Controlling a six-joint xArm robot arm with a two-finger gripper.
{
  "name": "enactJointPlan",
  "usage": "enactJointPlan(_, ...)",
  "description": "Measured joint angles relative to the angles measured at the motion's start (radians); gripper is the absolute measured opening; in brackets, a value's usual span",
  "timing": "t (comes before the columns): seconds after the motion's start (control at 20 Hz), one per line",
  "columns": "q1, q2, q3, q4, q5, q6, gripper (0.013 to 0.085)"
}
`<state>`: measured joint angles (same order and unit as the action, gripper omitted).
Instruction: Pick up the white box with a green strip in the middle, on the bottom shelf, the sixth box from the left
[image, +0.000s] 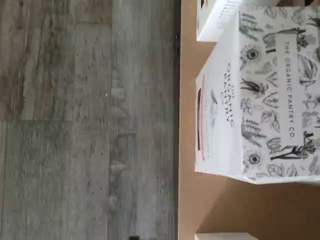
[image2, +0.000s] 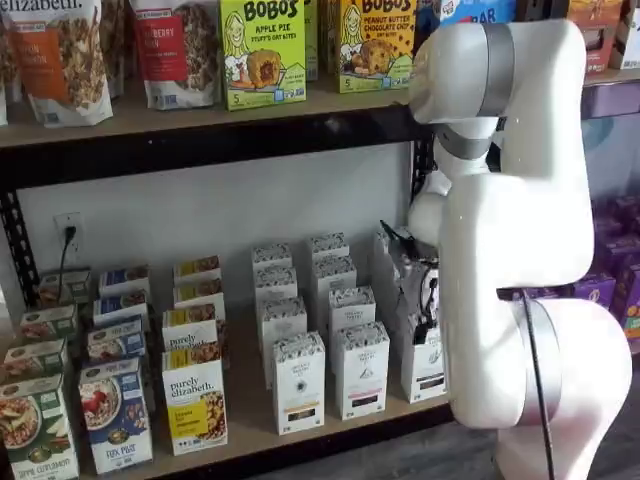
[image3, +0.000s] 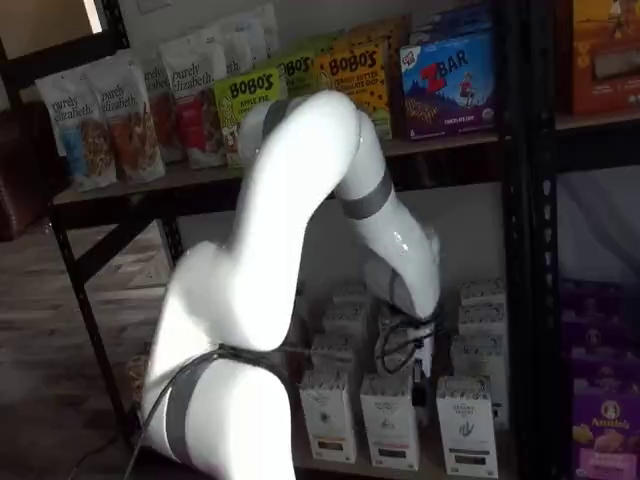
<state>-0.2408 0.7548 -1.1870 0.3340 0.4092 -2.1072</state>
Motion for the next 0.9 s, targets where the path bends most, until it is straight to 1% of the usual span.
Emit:
enactJointPlan(0.05,0.000,0.002,-0.005,-0.017,0.008,0.015,0.0850)
enactJointPlan(0.1,-0.002,0.012,-0.030,-0.076,0.036,0.069,0.0850)
enactJointPlan(0.15,-0.002,0.020,-0.045,-0.096,0.048,0.088,0.0850)
enactJointPlan(0.25,0.002,0.035,-0.071,-0.106,0.056,0.101,0.0850)
enactJointPlan(0.35,0.005,0.045,-0.081,-0.102,0.042,0.100,0.0850)
enactJointPlan(0.4,0.006,0.052,-0.086,-0.108,0.027,0.107,0.0850)
enactJointPlan(0.6,0.006,0.084,-0.101,-0.170,-0.035,0.158,0.0850)
enactJointPlan(0.7,0.001,0.100,-0.109,-0.195,-0.058,0.175,0.0850)
enactJointPlan(0.8,-0.004,0.116,-0.122,-0.206,-0.072,0.179,0.0850)
enactJointPlan(0.9,-0.010,0.133,-0.142,-0.205,-0.073,0.172,0.0850)
